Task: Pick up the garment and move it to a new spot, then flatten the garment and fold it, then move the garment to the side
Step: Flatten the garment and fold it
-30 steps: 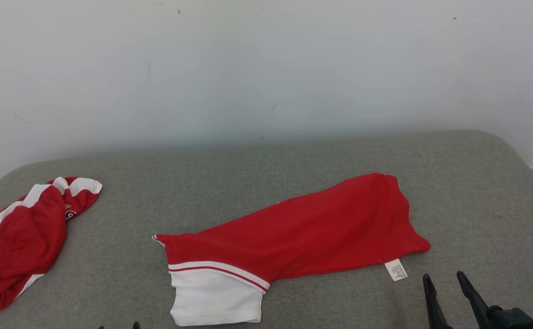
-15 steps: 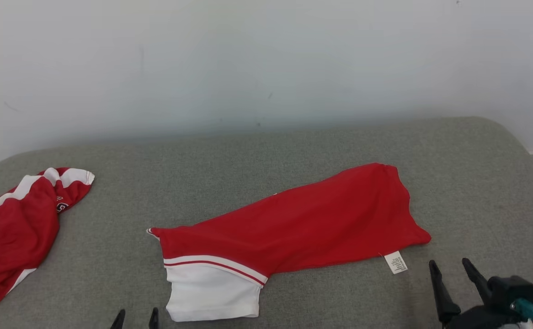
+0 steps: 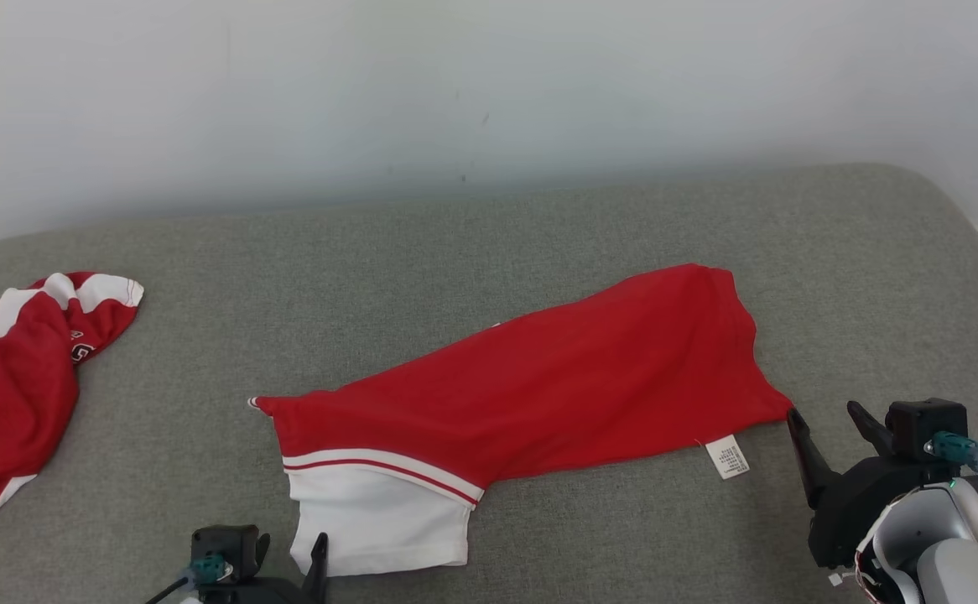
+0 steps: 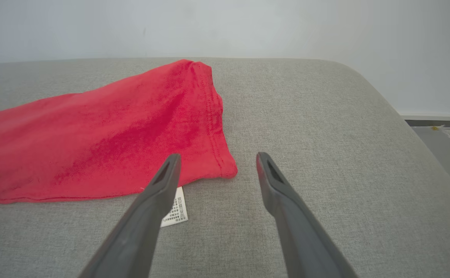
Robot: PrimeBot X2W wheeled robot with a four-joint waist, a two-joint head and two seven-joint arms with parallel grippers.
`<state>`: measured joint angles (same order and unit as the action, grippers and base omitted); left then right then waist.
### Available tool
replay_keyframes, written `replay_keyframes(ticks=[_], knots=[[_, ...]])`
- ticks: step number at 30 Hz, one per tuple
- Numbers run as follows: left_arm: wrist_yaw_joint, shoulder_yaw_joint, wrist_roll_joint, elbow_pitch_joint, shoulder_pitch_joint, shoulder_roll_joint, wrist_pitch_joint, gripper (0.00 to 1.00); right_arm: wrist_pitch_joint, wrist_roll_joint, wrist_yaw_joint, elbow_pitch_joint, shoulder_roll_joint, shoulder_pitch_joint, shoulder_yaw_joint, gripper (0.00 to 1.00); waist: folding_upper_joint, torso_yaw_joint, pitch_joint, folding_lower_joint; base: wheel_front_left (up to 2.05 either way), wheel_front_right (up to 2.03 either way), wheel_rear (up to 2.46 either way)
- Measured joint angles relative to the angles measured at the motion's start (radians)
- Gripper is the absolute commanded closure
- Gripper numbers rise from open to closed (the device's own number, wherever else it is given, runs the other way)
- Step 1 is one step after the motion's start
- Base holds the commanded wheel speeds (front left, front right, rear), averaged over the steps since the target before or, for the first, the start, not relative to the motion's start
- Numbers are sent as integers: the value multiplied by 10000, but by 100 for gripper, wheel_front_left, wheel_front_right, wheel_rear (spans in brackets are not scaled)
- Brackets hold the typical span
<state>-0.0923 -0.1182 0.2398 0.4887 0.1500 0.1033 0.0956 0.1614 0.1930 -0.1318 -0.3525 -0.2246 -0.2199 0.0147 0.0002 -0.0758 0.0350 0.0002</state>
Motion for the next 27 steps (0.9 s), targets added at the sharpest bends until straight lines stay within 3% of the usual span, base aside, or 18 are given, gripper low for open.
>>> replay_keyframes(ticks=[8, 9, 10, 11, 12, 15, 17, 24, 26, 27], knots=[[42, -307, 23, 142, 193, -56, 736, 0, 456, -111, 0, -802, -178, -592, -142, 0, 0, 5, 392, 0, 0, 0, 0], [42, -336, 23, 111, 203, -59, 744, 8, 508, -127, 0, -934, -190, -697, -159, 0, 0, 17, 443, -1, 0, 0, 0], [42, -368, 23, 79, 216, -59, 798, 32, 506, -146, 0, -1070, -196, -810, -165, 0, 0, 33, 496, -2, 0, 0, 0], [44, -391, 21, 35, 228, -59, 823, 36, 514, -167, 0, -1197, -201, -935, -165, 0, -1, 51, 549, -2, 0, 0, 0], [46, -407, 21, -13, 239, -56, 836, 35, 581, -184, 0, -1348, -201, -1069, -167, 0, -1, 70, 604, -2, 0, 0, 0], [44, -489, 17, -148, 264, -42, 905, 10, 673, -303, 0, -1810, -240, -1374, -293, 0, 0, 148, 775, -1, 0, 0, 0], [40, -573, 8, -236, 290, -40, 909, 3, 686, -357, 0, -2117, -251, -1552, -441, 0, 0, 221, 876, -2, 0, 0, 0], [-38, -825, 6, -514, 347, -38, 941, 6, 598, -405, 0, -3041, -209, -2165, -644, 0, -1, 525, 1208, -2, 0, 0, 0], [-44, -876, 8, -583, 373, -33, 999, 18, 669, -311, 0, -3296, -186, -2329, -587, 0, -2, 594, 1309, -2, 0, 0, 0], [-42, -892, 13, -610, 383, -29, 1016, 34, 677, -268, 0, -3405, -184, -2394, -546, 0, -2, 628, 1355, -2, 0, 0, 0]])
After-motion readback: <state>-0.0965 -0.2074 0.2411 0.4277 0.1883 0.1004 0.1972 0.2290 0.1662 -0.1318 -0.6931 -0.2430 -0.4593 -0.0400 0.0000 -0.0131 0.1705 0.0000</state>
